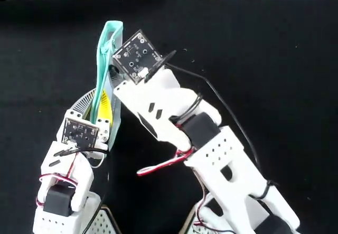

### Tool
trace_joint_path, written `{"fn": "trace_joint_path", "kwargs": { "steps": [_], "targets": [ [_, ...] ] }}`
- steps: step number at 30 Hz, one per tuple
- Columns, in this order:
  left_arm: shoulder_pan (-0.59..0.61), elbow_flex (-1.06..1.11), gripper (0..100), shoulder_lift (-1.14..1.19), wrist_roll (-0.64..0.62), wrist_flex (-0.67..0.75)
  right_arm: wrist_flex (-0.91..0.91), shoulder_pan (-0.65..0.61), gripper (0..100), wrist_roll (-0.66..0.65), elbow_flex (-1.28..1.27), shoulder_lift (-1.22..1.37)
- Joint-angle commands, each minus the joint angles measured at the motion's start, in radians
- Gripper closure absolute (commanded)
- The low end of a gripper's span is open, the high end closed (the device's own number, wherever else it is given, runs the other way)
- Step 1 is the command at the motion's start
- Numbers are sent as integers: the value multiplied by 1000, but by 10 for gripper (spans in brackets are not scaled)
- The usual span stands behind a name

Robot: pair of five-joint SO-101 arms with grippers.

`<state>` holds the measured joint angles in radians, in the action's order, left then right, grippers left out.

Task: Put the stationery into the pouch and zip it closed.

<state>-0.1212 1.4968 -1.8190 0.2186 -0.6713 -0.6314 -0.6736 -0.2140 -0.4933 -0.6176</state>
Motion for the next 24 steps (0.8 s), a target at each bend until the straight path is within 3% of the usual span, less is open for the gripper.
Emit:
{"fn": "trace_joint_path", "kwargs": {
  "steps": [1, 9, 12, 18, 24],
  "targets": [
    [5, 8, 970, 3, -8, -29, 74, 6, 779, 6, 10, 39],
    [5, 13, 970, 3, -8, -25, 101, 5, 783, 5, 87, 211],
    [5, 15, 970, 3, -8, -25, 103, 6, 859, 3, 113, 220],
    [5, 15, 970, 3, -8, -28, 100, 6, 983, -91, 114, 150],
    [5, 5, 970, 3, -8, -29, 49, 6, 986, -149, 28, 1]
  ]
}}
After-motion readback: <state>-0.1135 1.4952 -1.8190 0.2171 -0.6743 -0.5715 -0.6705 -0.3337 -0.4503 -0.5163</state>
